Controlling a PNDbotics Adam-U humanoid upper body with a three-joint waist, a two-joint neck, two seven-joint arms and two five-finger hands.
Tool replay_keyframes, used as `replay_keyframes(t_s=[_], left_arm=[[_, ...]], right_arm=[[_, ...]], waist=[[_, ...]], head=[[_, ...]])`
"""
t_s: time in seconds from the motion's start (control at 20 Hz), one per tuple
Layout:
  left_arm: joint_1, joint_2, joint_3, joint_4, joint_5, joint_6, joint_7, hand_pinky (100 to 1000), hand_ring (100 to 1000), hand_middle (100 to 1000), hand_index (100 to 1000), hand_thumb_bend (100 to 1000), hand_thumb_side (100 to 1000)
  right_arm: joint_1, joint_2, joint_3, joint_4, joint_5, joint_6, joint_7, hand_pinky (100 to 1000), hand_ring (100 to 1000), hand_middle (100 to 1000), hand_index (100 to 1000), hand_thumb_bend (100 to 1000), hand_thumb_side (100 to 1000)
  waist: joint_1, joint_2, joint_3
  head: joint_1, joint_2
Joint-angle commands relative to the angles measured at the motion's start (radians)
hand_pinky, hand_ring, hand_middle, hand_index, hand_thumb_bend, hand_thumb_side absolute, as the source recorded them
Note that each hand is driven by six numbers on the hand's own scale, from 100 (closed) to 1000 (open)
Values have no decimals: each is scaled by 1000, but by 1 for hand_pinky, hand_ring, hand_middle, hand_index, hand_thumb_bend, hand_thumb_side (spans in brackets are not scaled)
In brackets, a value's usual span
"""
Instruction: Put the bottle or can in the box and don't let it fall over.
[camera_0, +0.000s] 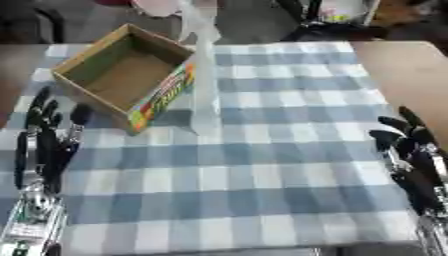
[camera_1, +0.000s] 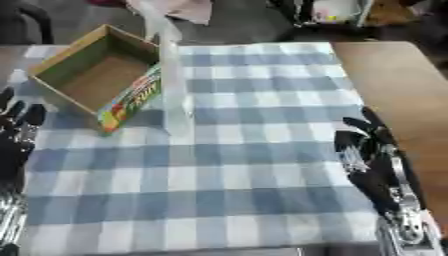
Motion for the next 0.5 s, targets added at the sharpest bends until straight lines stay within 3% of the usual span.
replay_keyframes(t_s=[0.05,0.5], left_arm=[[-2,4,5,-24,-1,-1,-3,1000,1000,1000,976,769,638],[-2,6,2,-24,-1,-1,-7,1000,1000,1000,976,769,639]], right_arm=[[-7,-8,-4,-16,3,-1,5,909,757,810,1000,256,401],[-28,-33,11,-9,2,2,20,909,758,811,1000,254,400]], waist=[[2,-17,0],[2,-19,5]], head=[[-1,4],[-3,4]])
